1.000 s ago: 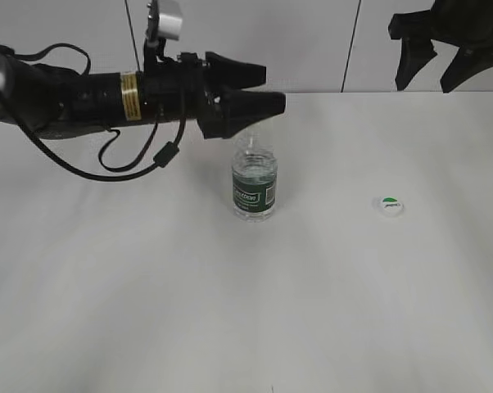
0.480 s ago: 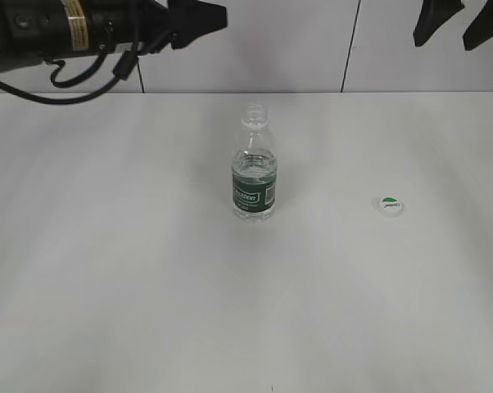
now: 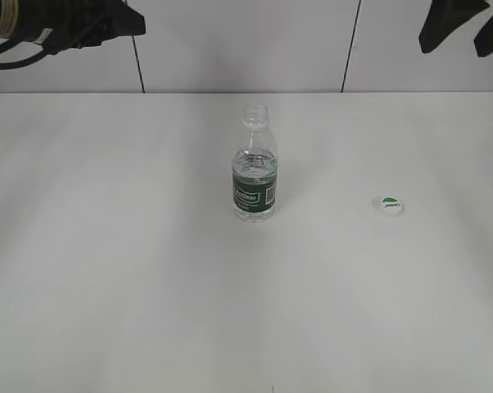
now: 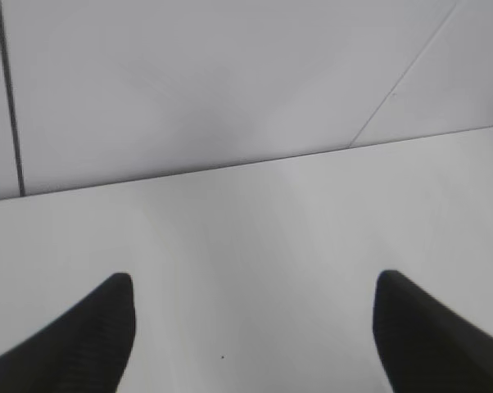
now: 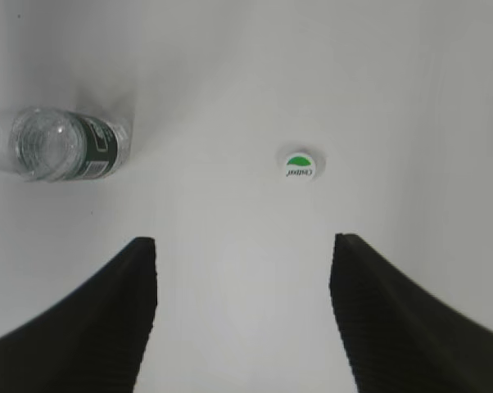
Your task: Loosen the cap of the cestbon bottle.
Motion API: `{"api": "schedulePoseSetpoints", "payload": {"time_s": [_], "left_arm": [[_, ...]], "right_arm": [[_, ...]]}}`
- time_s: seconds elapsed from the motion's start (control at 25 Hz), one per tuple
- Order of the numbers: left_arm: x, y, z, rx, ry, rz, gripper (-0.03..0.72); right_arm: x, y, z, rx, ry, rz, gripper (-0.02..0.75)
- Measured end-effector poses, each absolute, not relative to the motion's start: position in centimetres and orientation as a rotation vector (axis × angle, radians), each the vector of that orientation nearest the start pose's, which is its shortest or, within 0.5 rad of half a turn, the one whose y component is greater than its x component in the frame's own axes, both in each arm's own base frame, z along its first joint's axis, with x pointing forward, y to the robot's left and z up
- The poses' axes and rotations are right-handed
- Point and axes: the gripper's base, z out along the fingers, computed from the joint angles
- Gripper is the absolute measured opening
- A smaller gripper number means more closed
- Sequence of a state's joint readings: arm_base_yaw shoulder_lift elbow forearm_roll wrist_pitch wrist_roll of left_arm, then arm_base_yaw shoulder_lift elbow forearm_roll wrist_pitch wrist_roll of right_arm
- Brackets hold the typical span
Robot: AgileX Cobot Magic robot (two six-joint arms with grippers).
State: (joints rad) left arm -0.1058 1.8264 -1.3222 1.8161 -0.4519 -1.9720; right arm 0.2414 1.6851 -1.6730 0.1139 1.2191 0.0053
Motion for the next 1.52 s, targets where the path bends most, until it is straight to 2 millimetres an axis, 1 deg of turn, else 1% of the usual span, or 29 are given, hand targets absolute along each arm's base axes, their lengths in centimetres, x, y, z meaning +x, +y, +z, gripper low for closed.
{"api": "schedulePoseSetpoints", "payload": {"time_s": [0.16,0.2,0.32,0.56,0.72,0.88,0.96,1.2,1.4,1.52], "left_arm": [[41.2,-6.4,26.3,0.184,2.112,-0.633,0.534],[41.2,-6.0,26.3,0.179,2.115,-0.64,0.531],[41.2,-5.2,26.4,0.171,2.117,-0.656,0.526],[40.9,-5.3,26.4,0.198,2.126,-0.705,0.524],[40.8,-5.4,26.4,0.209,2.129,-0.723,0.524],[40.6,-5.6,26.4,0.229,2.134,-0.754,0.524],[40.6,-5.7,26.5,0.223,2.137,-0.768,0.524],[40.4,-5.7,26.7,0.208,2.139,-0.792,0.524],[40.0,-5.8,27.7,0.218,2.117,-0.792,0.524],[39.7,-5.8,28.4,0.224,2.101,-0.787,0.524]], "right_arm": [[31.3,8.9,35.8,-0.296,2.728,0.25,0.504],[30.2,8.6,36.0,-0.296,2.725,0.249,0.504],[27.6,7.8,35.7,-0.301,2.738,0.22,0.504],[21.9,5.9,35.0,-0.32,2.736,0.145,0.504],[17.8,4.7,34.7,-0.369,2.685,0.105,0.504],[14.2,3.6,33.7,-0.373,2.521,0.09,0.504],[11.8,3.0,33.2,-0.379,2.42,0.091,0.504],[6.0,1.6,31.1,-0.388,2.25,0.086,0.504],[1.8,0.5,29.6,-0.368,2.106,0.091,0.504],[-0.3,0.0,28.5,-0.357,2.04,0.095,0.504]]}}
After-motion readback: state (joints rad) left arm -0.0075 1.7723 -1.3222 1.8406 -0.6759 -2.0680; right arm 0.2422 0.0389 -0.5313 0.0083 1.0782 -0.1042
